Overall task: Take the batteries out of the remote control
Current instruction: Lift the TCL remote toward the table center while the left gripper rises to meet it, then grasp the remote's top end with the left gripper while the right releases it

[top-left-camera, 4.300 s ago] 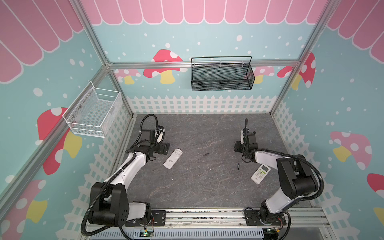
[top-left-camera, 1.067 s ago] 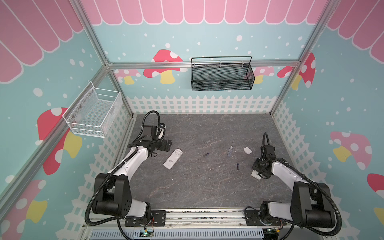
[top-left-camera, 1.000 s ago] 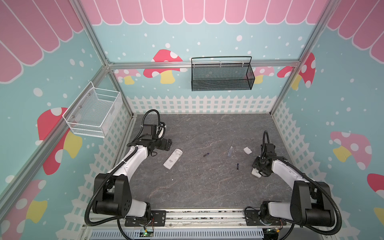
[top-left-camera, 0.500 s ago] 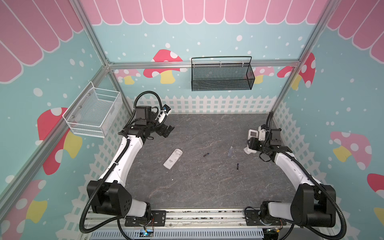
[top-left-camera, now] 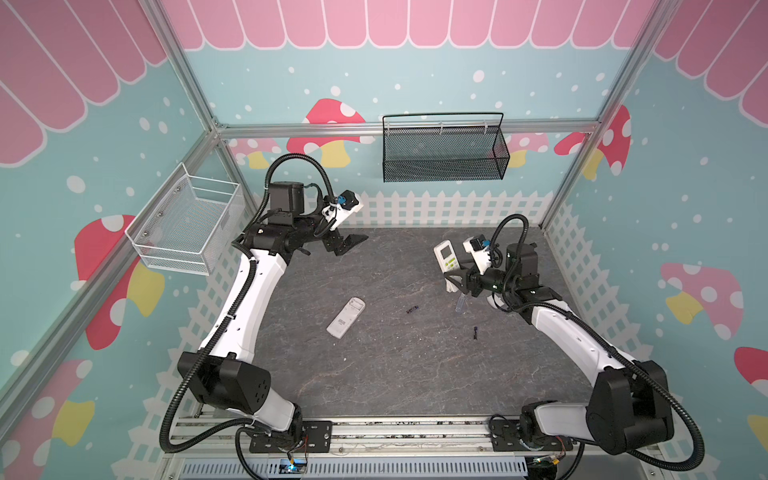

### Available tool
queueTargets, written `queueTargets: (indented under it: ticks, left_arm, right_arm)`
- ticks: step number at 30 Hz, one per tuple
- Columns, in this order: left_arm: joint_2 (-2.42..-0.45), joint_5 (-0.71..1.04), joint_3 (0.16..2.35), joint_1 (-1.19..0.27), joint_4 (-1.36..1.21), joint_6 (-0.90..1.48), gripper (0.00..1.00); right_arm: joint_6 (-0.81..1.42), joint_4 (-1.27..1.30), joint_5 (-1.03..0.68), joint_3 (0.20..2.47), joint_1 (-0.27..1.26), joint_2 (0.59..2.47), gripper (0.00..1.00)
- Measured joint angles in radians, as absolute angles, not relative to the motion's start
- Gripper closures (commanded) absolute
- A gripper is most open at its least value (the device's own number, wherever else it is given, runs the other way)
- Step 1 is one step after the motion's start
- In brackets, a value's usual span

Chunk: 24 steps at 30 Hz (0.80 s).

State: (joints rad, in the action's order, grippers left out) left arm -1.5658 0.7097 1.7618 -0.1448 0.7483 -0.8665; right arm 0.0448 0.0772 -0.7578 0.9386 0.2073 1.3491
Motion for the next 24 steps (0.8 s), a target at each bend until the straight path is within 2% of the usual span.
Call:
queueTargets:
  ticks: [10,18,24]
  left_arm:
    - [-1.571,0.806,1.811,-0.258,0.941,-1.296,0.11]
    - [-1.575,0.804,1.803,-0.322,1.097,-1.655,0.11]
    - [-1.589,0.77,1.773,-0.362,1.155,-1.869,0.11]
  right_arm:
    - [0.006,0.178,-1.019,1.042,0.262,1.522,0.68]
    - [-0.011,0.177,-1.183,1.085,0.332,1.651,0.7]
    - [-0.084,0.083,-1.265,1.153,0.377,1.714,0.7]
